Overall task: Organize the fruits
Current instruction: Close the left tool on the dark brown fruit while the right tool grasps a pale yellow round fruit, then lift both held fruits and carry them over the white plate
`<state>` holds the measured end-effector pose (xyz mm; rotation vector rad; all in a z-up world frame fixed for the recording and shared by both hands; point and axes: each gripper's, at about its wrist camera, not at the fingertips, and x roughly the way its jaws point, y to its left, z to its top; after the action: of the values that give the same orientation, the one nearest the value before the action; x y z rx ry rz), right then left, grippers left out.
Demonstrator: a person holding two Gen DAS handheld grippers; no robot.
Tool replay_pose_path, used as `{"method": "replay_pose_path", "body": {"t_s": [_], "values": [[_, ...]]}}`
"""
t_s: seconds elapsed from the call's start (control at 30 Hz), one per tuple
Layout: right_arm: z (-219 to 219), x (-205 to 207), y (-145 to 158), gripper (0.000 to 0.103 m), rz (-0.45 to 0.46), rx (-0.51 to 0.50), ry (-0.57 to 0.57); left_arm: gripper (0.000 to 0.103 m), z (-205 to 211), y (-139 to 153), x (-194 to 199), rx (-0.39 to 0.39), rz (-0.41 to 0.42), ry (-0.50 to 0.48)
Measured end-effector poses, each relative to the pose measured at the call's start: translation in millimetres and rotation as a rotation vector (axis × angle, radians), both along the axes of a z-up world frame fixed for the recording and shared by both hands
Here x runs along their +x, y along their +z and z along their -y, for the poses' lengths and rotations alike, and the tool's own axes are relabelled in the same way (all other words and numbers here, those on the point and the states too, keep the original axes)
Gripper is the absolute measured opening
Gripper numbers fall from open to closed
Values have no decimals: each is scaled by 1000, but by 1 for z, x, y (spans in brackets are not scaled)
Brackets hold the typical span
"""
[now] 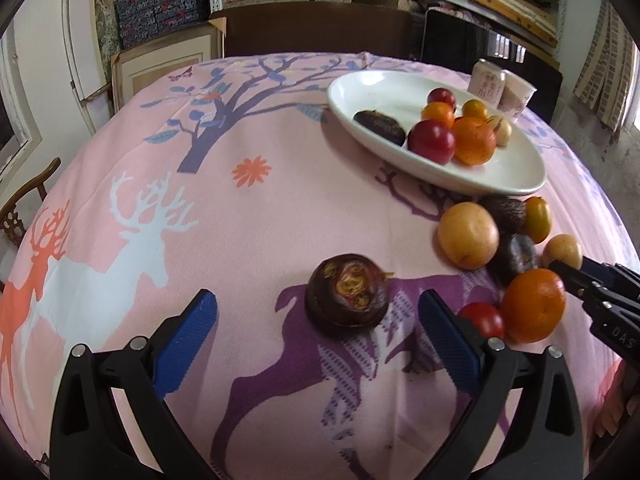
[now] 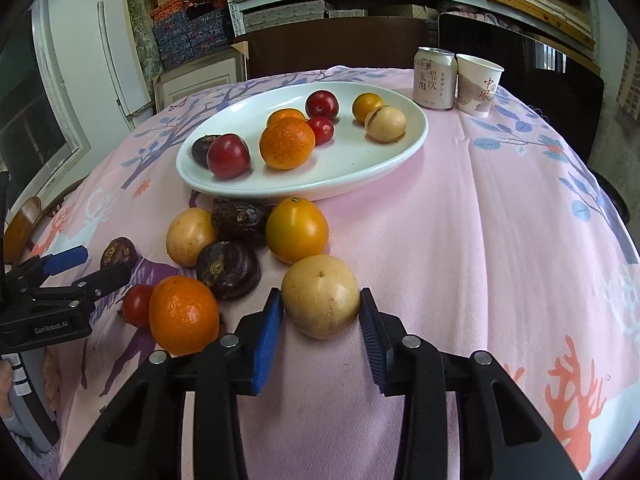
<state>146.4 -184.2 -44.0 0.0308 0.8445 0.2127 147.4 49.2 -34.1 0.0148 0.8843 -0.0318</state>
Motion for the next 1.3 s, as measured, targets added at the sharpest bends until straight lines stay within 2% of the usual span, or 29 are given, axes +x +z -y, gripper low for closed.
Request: {"method": "replay_pose_path", "body": {"t_s": [0.07,0.17,0.27,0.37,0.6,0.77,0.97,1.17,1.3], "values": [[0,0,0,40,-1,1,-1,95,2,1,0,0,4,-11],[1,0,0,40,-1,2,-1,52,3,-3,4,-35,-22,-45],[0,0,0,40,-1,2,-1,50,4,-2,3,-33,-16,-50],[0,0,0,40,-1,2,-1,42,7,-2,3,-40,-14,-69],[2,-1,-1,40,-2,11,-4,41,9,1,0,-62,5,-89],[7,-4,1,39,10,28,-19,41,5,11,-6,-72,59,-80],[15,-14,15,39,78,62,-32,41,8,23,-15,-25,131,-69],[21,-20,23,39,109,91,-50,41,15,33,-24,16,179,-69],[24,-27,33,39,154,106,-55,41,22,49,-25,23,233,-69]]}}
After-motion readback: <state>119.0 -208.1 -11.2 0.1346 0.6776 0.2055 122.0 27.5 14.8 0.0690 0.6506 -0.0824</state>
